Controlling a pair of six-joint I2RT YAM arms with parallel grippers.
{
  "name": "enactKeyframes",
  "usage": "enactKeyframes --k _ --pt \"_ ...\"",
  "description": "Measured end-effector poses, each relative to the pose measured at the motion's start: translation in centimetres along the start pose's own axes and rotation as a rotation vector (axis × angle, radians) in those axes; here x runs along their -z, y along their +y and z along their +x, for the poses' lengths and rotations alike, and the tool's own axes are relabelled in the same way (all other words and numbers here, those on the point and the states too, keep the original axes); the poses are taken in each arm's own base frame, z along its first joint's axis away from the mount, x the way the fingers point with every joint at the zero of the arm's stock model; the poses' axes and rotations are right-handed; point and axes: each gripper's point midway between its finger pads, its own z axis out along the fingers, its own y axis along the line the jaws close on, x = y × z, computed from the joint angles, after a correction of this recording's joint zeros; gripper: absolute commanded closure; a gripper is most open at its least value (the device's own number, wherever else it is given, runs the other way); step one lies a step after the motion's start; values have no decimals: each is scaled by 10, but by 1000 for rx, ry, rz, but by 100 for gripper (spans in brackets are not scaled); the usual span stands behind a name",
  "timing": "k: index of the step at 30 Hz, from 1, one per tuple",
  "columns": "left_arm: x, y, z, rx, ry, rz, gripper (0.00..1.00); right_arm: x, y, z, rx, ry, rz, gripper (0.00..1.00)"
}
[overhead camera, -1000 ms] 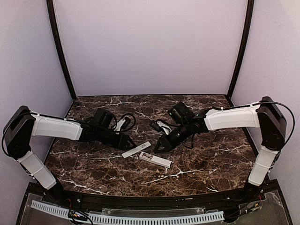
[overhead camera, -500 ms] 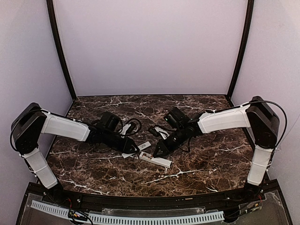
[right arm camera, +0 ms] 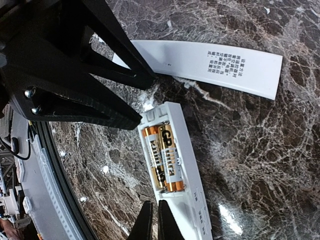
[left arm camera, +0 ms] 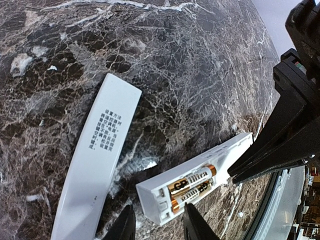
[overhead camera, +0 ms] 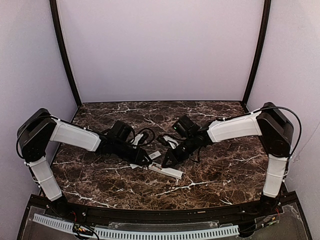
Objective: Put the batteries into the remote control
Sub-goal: Press the battery in the battery compartment.
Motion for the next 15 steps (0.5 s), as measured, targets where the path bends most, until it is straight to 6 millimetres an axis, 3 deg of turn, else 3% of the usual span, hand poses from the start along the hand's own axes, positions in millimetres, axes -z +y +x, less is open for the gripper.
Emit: enactKeyframes --k 15 --pt "-3 -1 0 8 -1 10 71 -8 -6 -3 -6 8 8 96"
